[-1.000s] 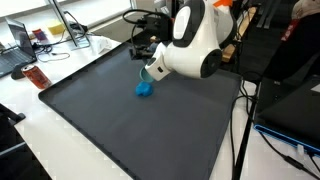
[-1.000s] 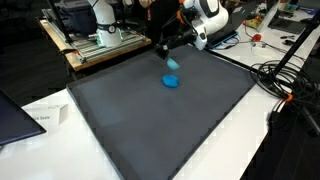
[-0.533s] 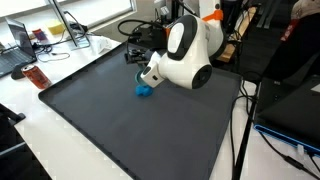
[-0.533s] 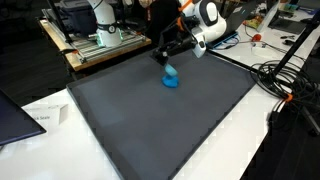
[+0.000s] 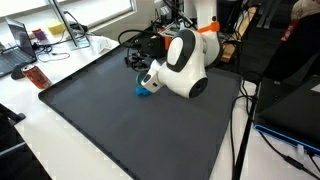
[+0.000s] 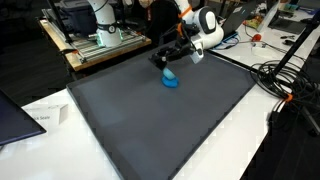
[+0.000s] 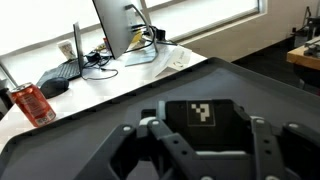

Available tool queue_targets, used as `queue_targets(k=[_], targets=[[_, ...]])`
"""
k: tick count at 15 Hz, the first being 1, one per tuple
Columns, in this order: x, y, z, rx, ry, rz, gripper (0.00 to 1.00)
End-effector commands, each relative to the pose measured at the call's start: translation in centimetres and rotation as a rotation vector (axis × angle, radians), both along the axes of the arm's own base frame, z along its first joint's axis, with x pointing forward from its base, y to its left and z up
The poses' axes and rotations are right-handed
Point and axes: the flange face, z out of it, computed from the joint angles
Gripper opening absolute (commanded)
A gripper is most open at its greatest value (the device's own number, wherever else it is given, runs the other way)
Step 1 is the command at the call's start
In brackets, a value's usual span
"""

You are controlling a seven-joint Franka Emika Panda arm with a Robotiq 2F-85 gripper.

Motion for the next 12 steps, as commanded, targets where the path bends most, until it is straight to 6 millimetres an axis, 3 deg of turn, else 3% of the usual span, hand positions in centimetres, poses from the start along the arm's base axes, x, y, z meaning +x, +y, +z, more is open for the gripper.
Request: queue_targets(k=[1,12], targets=[[0.5,0.6,-1.2,-0.028,0.055,0.019,0.35],[-0.3,3.1,-4.0,-0.072,0.156,0.069,0.35]])
